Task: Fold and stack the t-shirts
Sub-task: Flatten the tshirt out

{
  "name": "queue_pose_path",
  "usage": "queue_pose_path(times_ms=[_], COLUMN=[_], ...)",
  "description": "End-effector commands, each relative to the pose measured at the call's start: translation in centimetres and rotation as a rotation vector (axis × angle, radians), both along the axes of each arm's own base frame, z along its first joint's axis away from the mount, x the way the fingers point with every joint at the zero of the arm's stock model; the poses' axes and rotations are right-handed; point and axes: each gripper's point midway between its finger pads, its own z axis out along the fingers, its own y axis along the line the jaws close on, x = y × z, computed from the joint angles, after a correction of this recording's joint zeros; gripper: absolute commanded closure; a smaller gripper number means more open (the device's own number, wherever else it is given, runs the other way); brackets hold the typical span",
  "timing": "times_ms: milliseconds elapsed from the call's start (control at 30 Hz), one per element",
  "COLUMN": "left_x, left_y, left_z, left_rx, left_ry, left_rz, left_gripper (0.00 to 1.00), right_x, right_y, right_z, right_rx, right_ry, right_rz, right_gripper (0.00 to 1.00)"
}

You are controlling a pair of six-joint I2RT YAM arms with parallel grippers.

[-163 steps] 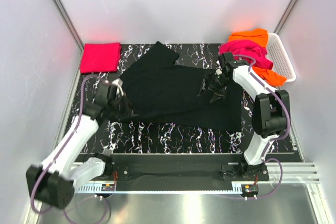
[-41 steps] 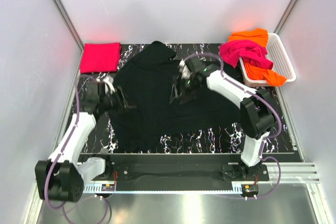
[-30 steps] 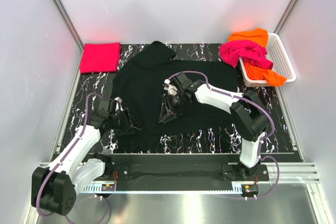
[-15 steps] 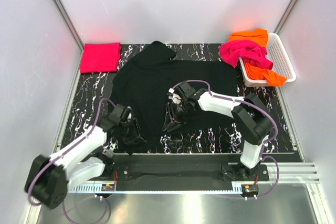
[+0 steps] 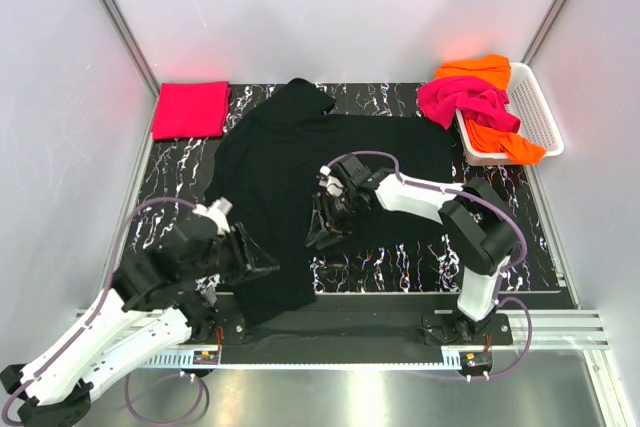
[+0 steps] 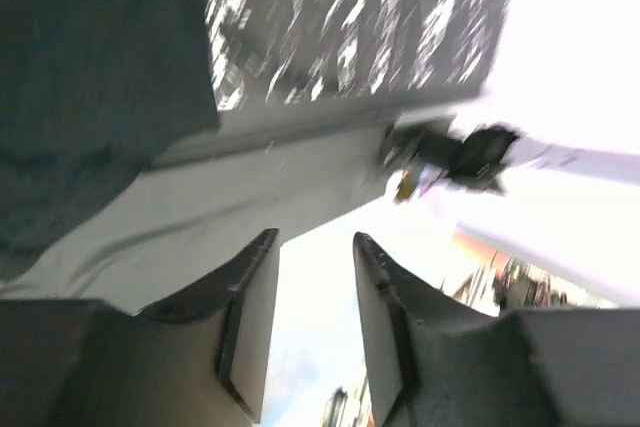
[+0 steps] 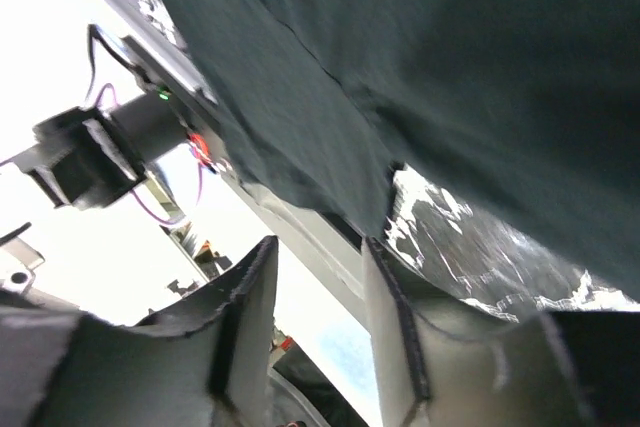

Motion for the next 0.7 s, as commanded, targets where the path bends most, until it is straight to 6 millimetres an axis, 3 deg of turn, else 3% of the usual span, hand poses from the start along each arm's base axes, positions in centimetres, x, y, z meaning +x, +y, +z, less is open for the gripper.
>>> queue_pose_path(times_ms=[0, 33, 200, 300, 367, 400, 467, 500, 567, 600, 667], left_x=[2.5, 3.1, 5.5, 7.8, 8.8, 9.9, 11.0, 11.9, 13.4, 14.2, 16.0], left_y=[2.4, 2.7, 4.1, 5.4, 4.9, 6.0, 5.8, 6.5, 6.8, 7.4, 7.3], left_z=[-0.1, -0.5, -2.8, -3.3, -3.3, -4.0, -4.0, -4.0, -4.5, -4.5, -5.2], left_rx=[0.135, 0.164, 0.329, 0.396, 0.355, 0.378, 0.346, 0.361, 0.378, 0.389, 0.385], left_ry=[-0.053, -0.054, -0.040, -0.068, -0.049, -0.029, -0.029, -0.036, -0.042, -0.052, -0.046], left_rz=[0.157, 0.183, 0.281, 0.302, 0.265, 0.277, 0.257, 0.271, 0.278, 0.290, 0.286], left_gripper=[0.58, 0.57, 0.52, 0.51, 0.51, 0.51, 0.50, 0.49, 0.49, 0.49, 0.48], right_x=[1.3, 1.4, 1.0, 1.3, 1.2, 2.1, 2.2, 3.9, 4.4, 5.2, 6.7], right_y=[2.7, 3.6, 5.0, 4.3, 3.2, 2.4, 0.3, -1.6, -4.7, -6.3, -10.7], right_z=[1.9, 2.6, 1.9, 1.8, 1.5, 2.4, 1.8, 2.4, 1.4, 2.1, 1.4], right_rx=[0.090, 0.111, 0.106, 0.080, 0.048, 0.046, 0.001, -0.010, -0.051, -0.058, -0.124], right_ry=[-0.022, -0.032, 0.005, -0.036, -0.058, -0.100, -0.098, -0.122, -0.090, -0.118, -0.101], right_rz=[0.035, 0.054, 0.076, 0.052, 0.029, -0.003, -0.045, -0.115, -0.194, -0.238, -0.348], right_gripper=[0.52, 0.51, 0.51, 0.52, 0.52, 0.51, 0.51, 0.51, 0.51, 0.51, 0.52])
